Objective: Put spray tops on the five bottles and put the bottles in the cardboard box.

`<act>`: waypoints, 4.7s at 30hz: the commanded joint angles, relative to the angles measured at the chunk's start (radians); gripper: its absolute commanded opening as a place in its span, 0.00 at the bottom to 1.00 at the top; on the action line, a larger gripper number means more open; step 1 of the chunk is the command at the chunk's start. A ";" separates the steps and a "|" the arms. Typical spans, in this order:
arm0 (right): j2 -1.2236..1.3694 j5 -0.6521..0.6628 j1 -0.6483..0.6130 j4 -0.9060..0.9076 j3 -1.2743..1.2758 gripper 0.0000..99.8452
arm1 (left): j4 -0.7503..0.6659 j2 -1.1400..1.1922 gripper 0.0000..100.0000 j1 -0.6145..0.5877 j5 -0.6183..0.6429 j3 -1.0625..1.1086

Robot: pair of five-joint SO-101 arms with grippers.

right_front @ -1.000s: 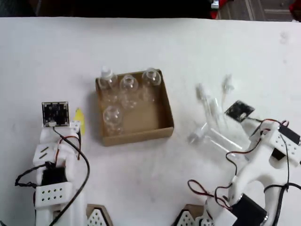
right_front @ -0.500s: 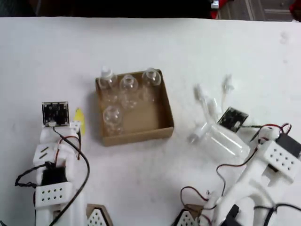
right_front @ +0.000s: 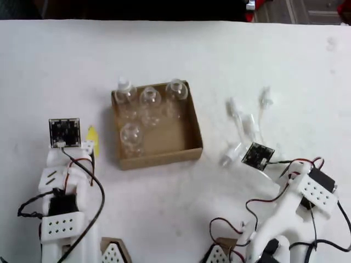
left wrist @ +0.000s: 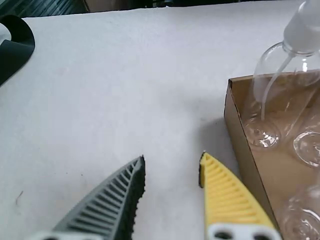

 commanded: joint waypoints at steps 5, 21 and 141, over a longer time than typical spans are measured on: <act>0.104 0.009 0.007 -0.082 -0.008 0.12 | -0.025 -0.015 0.17 0.007 0.005 -0.048; -0.163 -0.169 -0.168 0.179 -0.213 0.02 | -0.025 -0.015 0.18 0.002 0.011 -0.049; 0.044 -1.089 -1.112 0.598 -0.901 0.02 | 0.331 -0.015 0.36 0.536 0.252 -0.402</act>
